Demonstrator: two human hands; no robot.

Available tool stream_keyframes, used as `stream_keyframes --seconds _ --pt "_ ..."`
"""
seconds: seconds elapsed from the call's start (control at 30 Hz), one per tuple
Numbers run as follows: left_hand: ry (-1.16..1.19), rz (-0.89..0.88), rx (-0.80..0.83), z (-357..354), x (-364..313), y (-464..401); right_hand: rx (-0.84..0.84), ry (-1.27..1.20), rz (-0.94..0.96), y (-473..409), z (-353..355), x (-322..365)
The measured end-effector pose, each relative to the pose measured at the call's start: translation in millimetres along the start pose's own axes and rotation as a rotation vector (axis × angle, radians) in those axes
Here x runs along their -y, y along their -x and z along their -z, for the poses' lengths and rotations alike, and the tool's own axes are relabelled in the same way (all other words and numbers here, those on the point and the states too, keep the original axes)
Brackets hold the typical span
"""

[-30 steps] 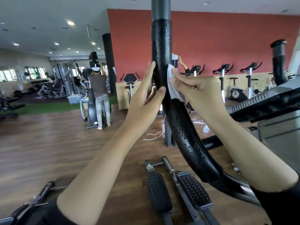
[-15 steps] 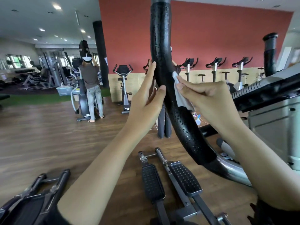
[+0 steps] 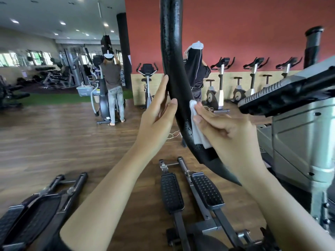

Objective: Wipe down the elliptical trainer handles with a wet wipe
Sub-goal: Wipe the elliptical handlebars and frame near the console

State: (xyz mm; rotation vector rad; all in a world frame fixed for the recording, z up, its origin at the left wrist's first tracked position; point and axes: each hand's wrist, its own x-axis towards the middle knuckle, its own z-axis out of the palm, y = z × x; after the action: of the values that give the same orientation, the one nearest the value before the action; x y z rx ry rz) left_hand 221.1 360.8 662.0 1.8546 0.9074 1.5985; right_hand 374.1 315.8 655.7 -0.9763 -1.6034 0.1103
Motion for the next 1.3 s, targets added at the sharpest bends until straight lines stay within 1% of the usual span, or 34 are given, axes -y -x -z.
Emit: stream_keyframes --seconds 0.07,0.2,0.33,0.43,0.5,0.63,0.73,0.87,0.93,1.03,1.17,1.3 --pt "-0.01 0.01 -0.001 -2 -3 6 0.008 0.005 0.014 0 0 0" --pt "0.013 0.05 -0.032 -8 -8 16 0.007 -0.07 -0.004 -9 -2 5" --pt "-0.02 0.057 -0.04 -12 -9 27 -0.004 0.0 0.035 14 4 -1" --pt "-0.004 0.049 -0.027 -12 -7 35 -0.053 0.055 0.104 34 9 -5" --pt "0.01 0.054 -0.027 -13 -7 37 -0.066 0.057 0.125 32 8 -5" --pt "0.044 0.066 -0.025 -16 -6 35 -0.07 0.041 0.101 20 0 -3" --pt "0.082 0.08 -0.016 -14 -4 31 -0.108 0.117 0.165 31 -2 -3" --pt "0.102 0.082 0.027 -12 -5 25 -0.144 0.3 0.295 53 0 -6" --pt "0.114 0.077 0.033 -13 -6 20 -0.166 0.326 0.318 52 -2 -5" --pt "0.103 0.057 0.062 -12 -5 13 -0.194 0.395 0.326 41 -12 0" --pt "0.161 0.011 0.109 -1 8 -1 -0.236 0.473 0.274 39 -24 8" --pt "0.191 -0.025 0.2 10 9 -11 -0.278 0.548 0.266 45 -24 13"
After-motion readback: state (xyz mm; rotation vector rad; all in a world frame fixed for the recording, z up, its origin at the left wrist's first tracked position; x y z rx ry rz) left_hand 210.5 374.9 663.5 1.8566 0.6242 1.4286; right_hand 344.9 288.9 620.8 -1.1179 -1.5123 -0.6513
